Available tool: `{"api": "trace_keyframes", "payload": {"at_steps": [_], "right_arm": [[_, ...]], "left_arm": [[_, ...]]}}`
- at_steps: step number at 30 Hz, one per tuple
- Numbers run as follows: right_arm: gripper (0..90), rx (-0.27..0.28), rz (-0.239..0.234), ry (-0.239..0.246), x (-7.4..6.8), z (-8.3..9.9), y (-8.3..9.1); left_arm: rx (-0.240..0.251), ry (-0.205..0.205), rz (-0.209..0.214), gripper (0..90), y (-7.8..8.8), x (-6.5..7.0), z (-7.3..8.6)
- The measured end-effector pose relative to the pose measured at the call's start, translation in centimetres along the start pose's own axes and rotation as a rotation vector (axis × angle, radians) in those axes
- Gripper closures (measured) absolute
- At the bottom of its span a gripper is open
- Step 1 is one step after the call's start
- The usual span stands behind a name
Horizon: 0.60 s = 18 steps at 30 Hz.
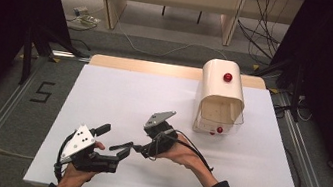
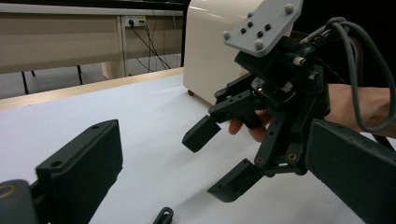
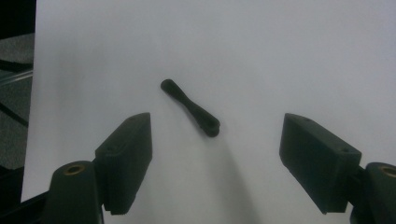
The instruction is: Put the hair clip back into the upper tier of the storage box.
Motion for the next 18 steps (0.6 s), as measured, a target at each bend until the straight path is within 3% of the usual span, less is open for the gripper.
{"api": "trace_keyframes", "payload": {"at_steps": [18], "right_arm": [[41.2,-0.125,-0.052,0.069,0.4,-1.4,-3.7]], "left_arm": [[0.0,0.027,-0.024,0.6,0.0,-0.4,-0.1]]}}
Point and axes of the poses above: each handheld gripper's, and its own axes: y roughly backward along the jaws, z roughly out of its underside, x roughly to its right, the point moved 4 cm from there along -y, roughly forward along the jaws, and after that the axes turned 4 degrees about -z, right-handed, at the moved point
